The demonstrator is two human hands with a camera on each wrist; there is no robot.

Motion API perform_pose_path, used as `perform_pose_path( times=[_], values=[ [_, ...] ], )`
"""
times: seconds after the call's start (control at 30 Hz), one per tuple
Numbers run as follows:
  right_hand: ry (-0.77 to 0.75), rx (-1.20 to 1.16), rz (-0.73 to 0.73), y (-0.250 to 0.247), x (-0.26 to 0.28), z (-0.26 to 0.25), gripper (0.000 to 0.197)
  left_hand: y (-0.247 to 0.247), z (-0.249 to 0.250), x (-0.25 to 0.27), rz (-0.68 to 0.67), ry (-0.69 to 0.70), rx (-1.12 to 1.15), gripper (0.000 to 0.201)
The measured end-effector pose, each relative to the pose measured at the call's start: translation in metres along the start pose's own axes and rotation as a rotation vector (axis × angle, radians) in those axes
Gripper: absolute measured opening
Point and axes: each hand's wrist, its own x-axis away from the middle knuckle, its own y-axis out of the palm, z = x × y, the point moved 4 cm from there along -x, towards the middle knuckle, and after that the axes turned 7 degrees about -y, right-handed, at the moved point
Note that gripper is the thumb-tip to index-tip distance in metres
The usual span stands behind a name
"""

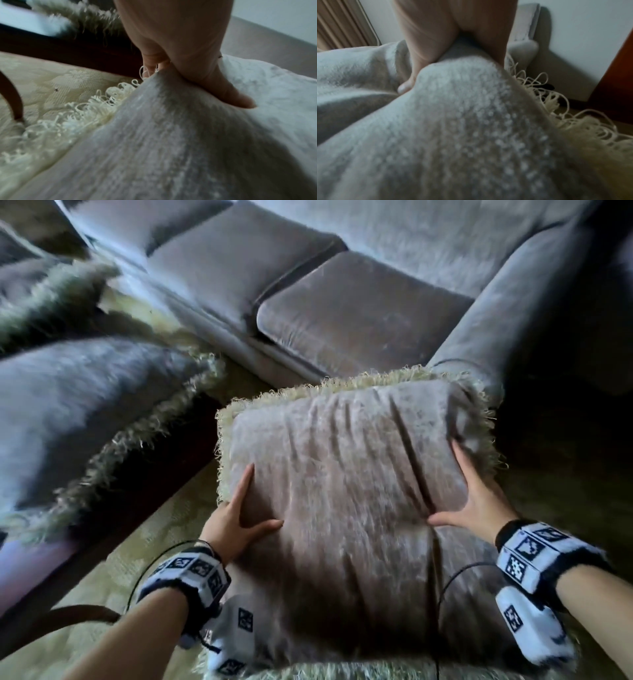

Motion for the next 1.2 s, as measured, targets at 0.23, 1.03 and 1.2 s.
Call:
perform_pose_path(
  times=[0.23,1.03,1.2],
  values=[
    [-0.078,0.137,0.221,-0.126,0.002,-0.113,0.129,-0.125,0.134,-0.012,0.123,0.178,-0.032,0.106],
    [-0.170,-0.230,0.615,-0.292,-0.262,-0.258,0.117,-0.294,0.417,-0.339,0.142,0.525,-0.071,0.116],
    [-0.157,-0.322,0.600,-0.334,-0.387,-0.225,0.122,-0.270,0.482,-0.454,0.136,0.521,-0.085,0.116]
  ],
)
